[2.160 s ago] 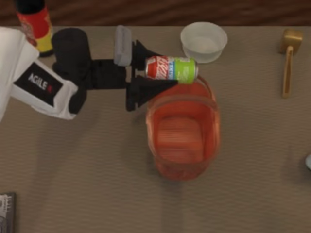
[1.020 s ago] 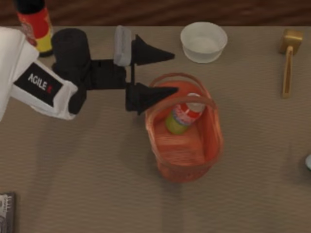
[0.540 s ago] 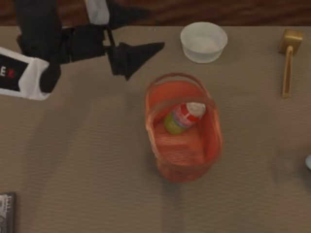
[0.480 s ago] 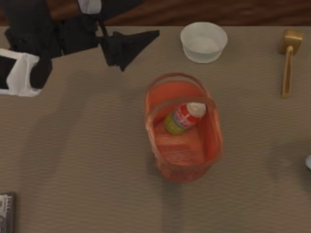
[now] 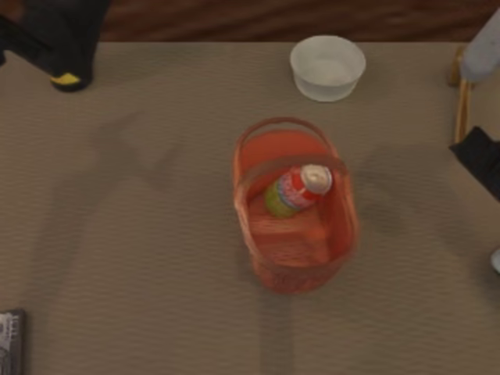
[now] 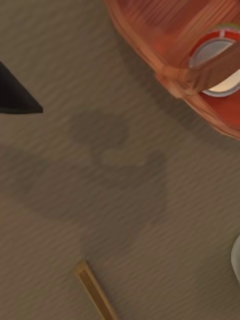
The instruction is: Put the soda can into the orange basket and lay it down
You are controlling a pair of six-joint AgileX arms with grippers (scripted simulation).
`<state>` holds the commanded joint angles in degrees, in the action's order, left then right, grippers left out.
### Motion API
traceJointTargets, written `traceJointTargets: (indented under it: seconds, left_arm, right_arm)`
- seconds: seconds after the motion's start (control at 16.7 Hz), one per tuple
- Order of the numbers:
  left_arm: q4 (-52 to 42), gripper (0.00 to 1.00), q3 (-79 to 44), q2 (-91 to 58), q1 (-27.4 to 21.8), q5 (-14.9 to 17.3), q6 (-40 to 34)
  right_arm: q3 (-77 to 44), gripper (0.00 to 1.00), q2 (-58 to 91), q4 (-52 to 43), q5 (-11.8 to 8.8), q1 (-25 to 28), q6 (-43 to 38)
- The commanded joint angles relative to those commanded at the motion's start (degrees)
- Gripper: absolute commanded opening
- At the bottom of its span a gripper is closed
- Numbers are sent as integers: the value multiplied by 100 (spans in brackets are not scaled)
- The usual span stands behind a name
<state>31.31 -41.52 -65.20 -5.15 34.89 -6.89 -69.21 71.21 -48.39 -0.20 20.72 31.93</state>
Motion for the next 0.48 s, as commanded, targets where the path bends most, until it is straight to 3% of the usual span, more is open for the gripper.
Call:
traceJointTargets:
  seconds: [0.3,0.48]
  left_arm:
    - [-1560,100,1899,3196,360,-1678,110]
    - [-2285,100,2877,4745,497,-2469,302]
  right_arm:
    - [-3081,100,3206,-1977,-1,828,1300]
    - [-4586,100,4718,-2913,8,1236,1939]
